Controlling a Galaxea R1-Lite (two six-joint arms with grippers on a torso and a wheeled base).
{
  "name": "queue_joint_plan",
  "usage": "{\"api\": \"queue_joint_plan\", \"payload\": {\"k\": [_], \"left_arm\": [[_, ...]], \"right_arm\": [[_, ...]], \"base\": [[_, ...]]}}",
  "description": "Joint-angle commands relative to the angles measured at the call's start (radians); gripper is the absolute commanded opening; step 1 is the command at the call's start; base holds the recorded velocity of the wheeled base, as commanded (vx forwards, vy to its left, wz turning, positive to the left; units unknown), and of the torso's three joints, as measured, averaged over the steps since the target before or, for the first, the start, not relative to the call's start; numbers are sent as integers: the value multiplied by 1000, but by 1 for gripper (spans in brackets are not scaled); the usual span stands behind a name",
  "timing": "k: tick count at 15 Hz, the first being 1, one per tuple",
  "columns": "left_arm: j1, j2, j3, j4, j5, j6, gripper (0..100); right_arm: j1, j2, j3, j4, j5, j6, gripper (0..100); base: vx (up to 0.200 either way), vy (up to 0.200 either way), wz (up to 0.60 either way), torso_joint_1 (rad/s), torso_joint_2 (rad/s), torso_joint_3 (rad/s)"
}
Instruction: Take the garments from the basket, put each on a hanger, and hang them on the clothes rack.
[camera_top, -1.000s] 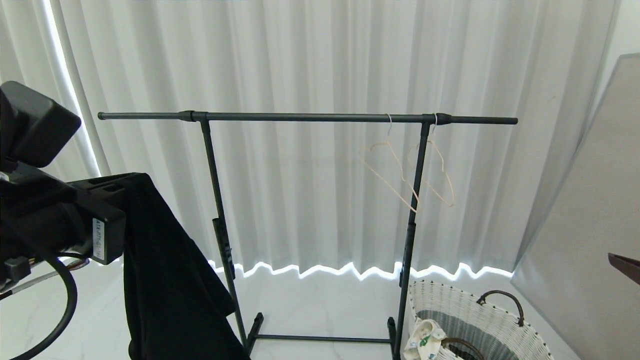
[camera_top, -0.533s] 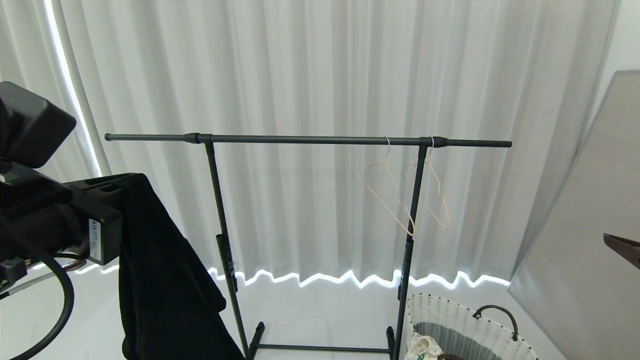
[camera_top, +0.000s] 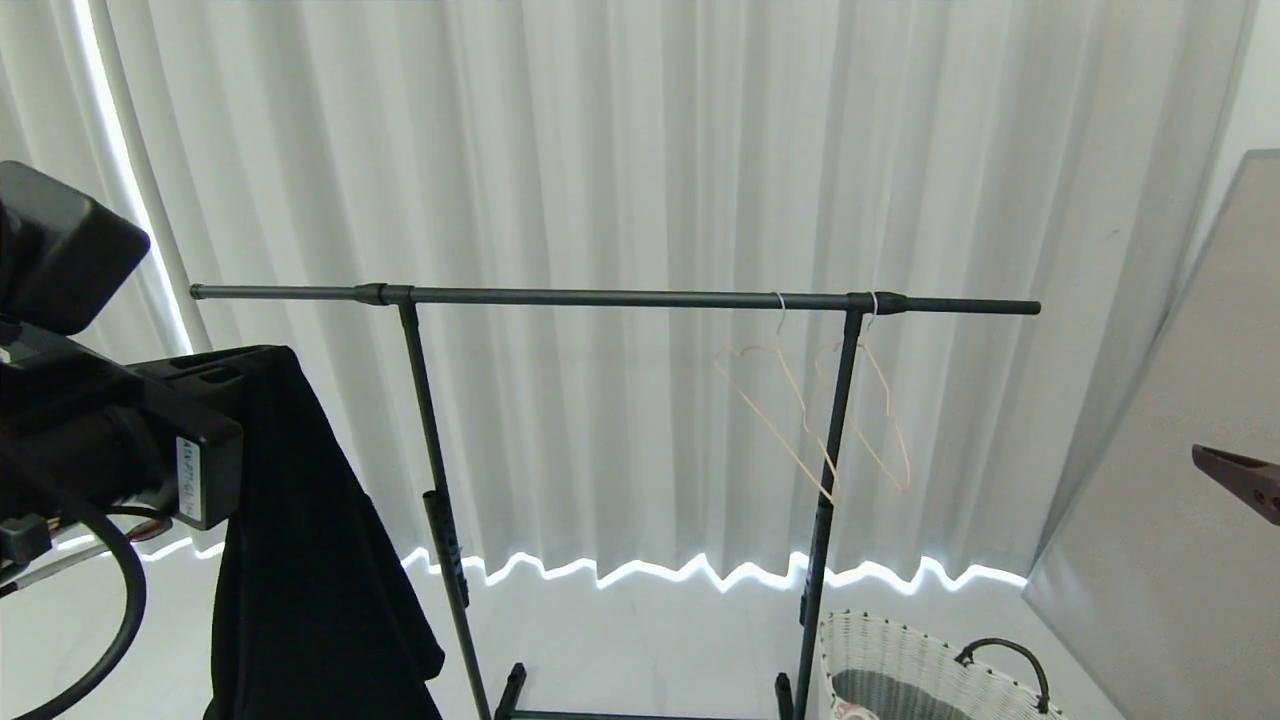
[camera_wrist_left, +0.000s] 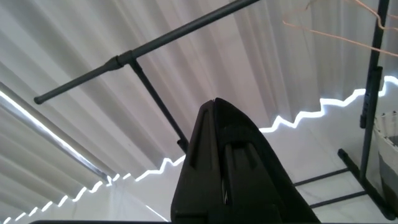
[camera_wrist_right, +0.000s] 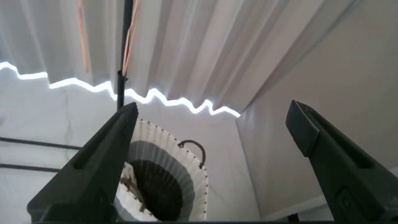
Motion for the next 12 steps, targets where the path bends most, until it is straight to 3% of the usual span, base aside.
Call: {"api": "queue_joint_plan", "payload": {"k": [1, 5, 12], "left_arm": [[0, 1, -2, 0, 0, 0, 0], [14, 3, -5, -2, 1, -1, 0], [37, 4, -15, -2, 1, -1, 0]], "right_arm": [[-1, 18, -2, -12, 3, 0, 100], [-1, 65, -15, -51, 96, 48, 100], [-1, 227, -66, -52, 110, 129, 100]], "base": [[200, 0, 0, 17, -2, -2], [200, 0, 0, 4, 1, -1], [200, 0, 0, 1, 2, 3]]}}
